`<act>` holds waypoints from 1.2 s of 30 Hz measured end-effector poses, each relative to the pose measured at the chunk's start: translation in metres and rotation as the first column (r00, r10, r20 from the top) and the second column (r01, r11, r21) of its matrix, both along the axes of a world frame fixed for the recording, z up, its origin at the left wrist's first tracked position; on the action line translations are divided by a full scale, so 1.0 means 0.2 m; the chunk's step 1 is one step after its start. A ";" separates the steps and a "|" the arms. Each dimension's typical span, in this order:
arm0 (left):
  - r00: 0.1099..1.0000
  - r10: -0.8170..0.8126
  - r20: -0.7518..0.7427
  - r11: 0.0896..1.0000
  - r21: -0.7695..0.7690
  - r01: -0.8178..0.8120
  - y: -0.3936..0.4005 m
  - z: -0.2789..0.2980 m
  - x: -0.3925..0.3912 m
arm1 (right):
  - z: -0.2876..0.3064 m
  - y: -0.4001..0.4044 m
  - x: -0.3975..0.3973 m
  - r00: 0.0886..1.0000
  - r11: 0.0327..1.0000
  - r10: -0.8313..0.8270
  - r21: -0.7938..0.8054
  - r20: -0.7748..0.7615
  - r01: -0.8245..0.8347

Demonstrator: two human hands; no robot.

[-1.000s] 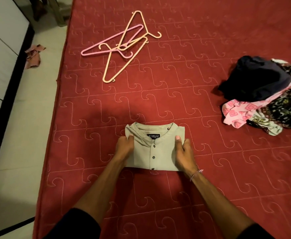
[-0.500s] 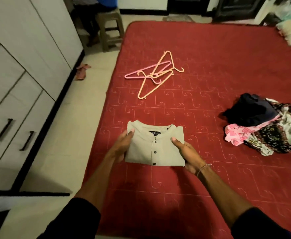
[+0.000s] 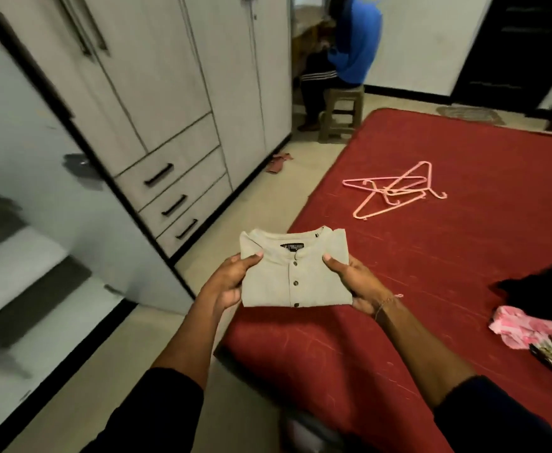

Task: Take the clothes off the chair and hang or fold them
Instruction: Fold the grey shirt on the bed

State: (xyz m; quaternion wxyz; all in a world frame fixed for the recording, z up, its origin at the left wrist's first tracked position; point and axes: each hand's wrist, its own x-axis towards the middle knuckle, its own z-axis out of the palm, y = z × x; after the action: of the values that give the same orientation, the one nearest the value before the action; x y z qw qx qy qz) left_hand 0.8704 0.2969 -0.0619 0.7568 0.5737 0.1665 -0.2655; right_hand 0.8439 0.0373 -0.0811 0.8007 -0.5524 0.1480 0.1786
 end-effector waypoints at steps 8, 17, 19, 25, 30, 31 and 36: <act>0.946 0.320 0.049 0.946 0.040 -0.322 0.79 0.25 -0.55 | 0.25 0.83 -0.09 0.937 0.939 0.342 0.001 0.077 -0.343; 0.821 0.564 0.087 0.820 0.053 -0.570 1.67 0.39 -0.97 | 0.38 1.83 -0.17 0.780 0.787 0.614 -0.022 0.122 -0.617; 0.786 0.608 0.108 0.786 0.060 -0.616 1.89 0.44 -1.03 | 0.40 2.10 -0.17 0.750 0.758 0.647 -0.011 0.137 -0.652; 0.689 0.701 0.185 0.688 0.077 -0.721 2.54 0.59 -1.18 | 0.52 2.83 -0.18 0.662 0.677 0.724 -0.014 0.192 -0.736; 0.590 0.765 0.257 0.585 0.102 -0.804 3.02 0.75 -1.32 | 0.67 3.38 -0.21 0.626 0.642 0.751 -0.013 0.208 -0.766; 0.572 0.774 0.271 0.568 0.102 -0.817 3.11 0.79 -1.34 | 0.70 3.49 -0.21 0.611 0.629 0.759 -0.015 0.225 -0.777; 0.444 0.834 0.327 0.424 0.135 -0.896 3.52 0.95 -1.39 | 0.86 4.01 -0.18 0.557 0.584 0.781 -0.016 0.283 -0.811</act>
State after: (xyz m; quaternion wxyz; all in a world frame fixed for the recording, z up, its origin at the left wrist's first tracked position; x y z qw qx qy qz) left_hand 0.5931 1.0015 0.1287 0.7048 0.5323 0.3946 0.2533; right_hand 0.8072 0.8390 0.0916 0.6758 -0.5299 -0.2348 0.4554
